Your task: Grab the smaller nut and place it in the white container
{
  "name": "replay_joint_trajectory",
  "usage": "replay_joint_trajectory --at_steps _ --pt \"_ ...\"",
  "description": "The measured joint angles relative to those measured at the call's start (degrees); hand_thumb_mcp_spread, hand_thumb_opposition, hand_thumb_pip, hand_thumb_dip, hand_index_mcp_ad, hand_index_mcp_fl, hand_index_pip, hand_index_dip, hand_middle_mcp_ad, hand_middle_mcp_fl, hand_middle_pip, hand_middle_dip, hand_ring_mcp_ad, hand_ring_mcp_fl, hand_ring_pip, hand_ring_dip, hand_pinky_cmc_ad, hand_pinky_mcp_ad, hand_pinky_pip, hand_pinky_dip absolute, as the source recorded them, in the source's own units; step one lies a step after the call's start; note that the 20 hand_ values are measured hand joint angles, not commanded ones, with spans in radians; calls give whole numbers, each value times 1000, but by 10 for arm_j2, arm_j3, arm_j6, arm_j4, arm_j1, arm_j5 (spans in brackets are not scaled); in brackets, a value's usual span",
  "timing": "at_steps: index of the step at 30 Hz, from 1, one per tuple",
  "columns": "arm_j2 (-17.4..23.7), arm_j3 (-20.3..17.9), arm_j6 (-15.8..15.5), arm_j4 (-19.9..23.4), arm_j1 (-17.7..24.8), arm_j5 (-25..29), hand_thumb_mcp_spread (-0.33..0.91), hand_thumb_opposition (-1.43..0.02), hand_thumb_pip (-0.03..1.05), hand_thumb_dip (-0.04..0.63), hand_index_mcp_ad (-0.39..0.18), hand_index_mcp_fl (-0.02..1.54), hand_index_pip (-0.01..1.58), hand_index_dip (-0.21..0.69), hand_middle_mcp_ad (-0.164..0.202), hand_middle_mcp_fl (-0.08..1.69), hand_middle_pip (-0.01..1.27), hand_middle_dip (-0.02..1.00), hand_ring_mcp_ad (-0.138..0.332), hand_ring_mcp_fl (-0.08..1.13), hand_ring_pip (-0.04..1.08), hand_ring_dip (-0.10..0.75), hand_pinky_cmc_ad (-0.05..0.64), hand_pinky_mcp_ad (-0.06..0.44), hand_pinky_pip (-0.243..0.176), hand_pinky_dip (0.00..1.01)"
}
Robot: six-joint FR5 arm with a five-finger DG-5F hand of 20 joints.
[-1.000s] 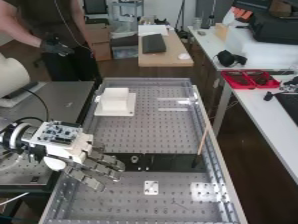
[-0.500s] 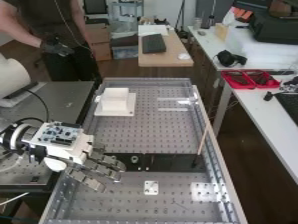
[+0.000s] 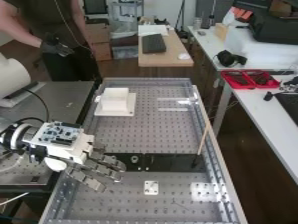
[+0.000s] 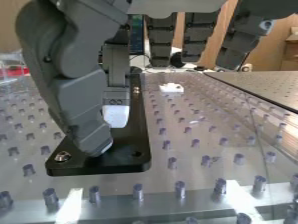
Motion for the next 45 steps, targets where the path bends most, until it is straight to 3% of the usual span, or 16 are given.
replay_joint_trajectory --at_steps 24,45 --pt "-7 7 2 0 -1 0 468 -873 578 227 -183 367 1529 250 75 9 141 267 127 0 89 93 316 230 -75 195" --pt "4 11 5 -4 1 -5 468 -942 579 227 -187 379 1527 236 79 9 141 267 127 2 87 99 316 211 -75 195"
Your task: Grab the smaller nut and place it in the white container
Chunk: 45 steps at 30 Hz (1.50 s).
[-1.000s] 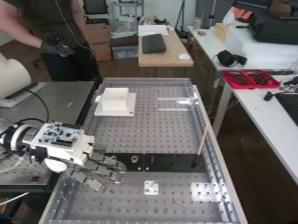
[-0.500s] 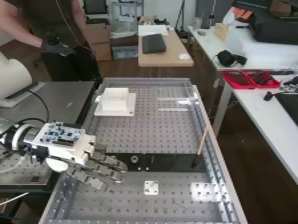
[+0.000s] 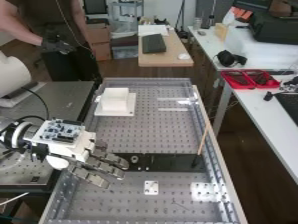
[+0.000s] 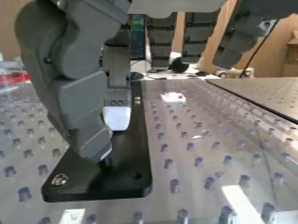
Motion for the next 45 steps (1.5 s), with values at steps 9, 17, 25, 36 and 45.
replay_joint_trajectory --at_steps 9,17,25,36,45 --pt "20 5 -2 -22 7 -8 468 -942 579 227 -187 379 1527 236 77 21 141 267 129 2 87 99 316 211 -75 195" --pt "57 17 -8 -73 40 -32 469 -942 579 227 -187 379 1527 236 79 21 141 267 126 2 93 108 316 211 -75 195" --pt "75 47 -9 -133 107 -72 469 -942 579 227 -187 379 1527 236 84 21 141 269 129 2 89 105 314 216 -75 195" --pt "61 84 5 -166 205 -126 469 -942 579 227 -183 379 1527 236 77 28 140 278 129 0 89 108 316 195 -75 195" --pt "36 97 21 -169 259 -124 469 -942 579 227 -183 379 1527 236 82 28 140 279 129 0 93 108 316 195 -75 195"
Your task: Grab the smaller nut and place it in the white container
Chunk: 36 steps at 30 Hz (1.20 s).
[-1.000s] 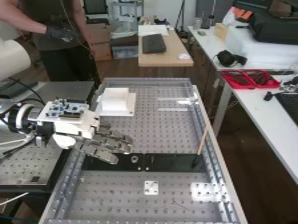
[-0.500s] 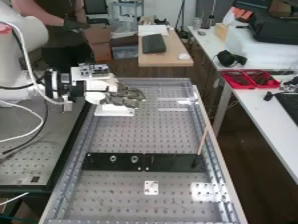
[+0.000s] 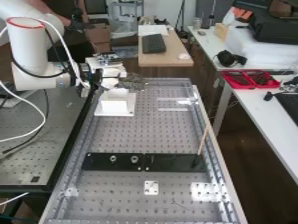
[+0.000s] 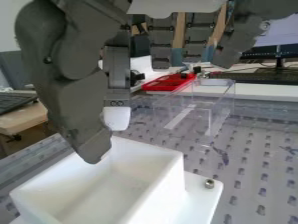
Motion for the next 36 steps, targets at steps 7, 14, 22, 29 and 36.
replay_joint_trajectory --at_steps 7,14,22,29,36 --pt "-10 1 9 1 19 27 469 -942 579 227 -183 379 1524 236 82 28 141 279 133 0 93 108 316 195 -75 195" --pt "-9 7 13 -16 21 57 480 -930 583 230 -188 87 1325 176 82 23 141 281 133 0 93 108 314 195 -75 195" --pt "14 3 26 -19 16 98 393 -915 618 230 -188 2 1103 106 80 10 138 281 133 0 89 108 316 201 -75 195" --pt "67 5 52 -12 -5 172 347 -899 620 227 -188 7 1063 79 77 7 138 281 133 0 82 108 316 215 -75 195" --pt "116 33 78 -25 -34 278 272 -855 618 220 -169 5 838 58 82 9 138 283 131 0 80 108 316 248 -75 246"
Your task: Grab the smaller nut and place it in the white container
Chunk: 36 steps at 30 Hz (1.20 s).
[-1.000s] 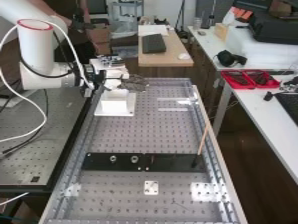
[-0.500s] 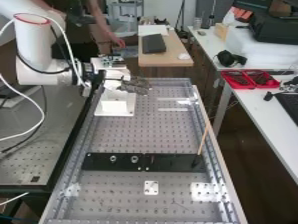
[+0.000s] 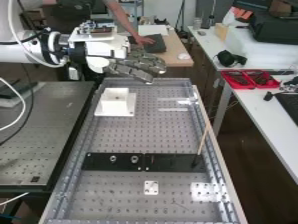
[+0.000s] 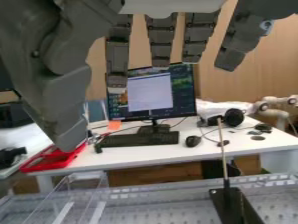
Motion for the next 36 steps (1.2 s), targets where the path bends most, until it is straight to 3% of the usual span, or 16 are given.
replay_joint_trajectory --at_steps 7,12,36 --pt "15 25 10 -27 -11 67 253 -836 599 208 -152 2 688 47 82 9 138 284 131 0 80 108 316 251 -77 309" --pt "20 31 8 -32 -16 84 257 -824 597 188 -152 7 674 47 86 9 138 284 134 0 80 108 316 251 -77 311" --pt "1 71 4 -72 -36 36 257 -824 585 190 -152 2 576 51 86 9 138 284 131 0 80 108 316 251 -79 325"
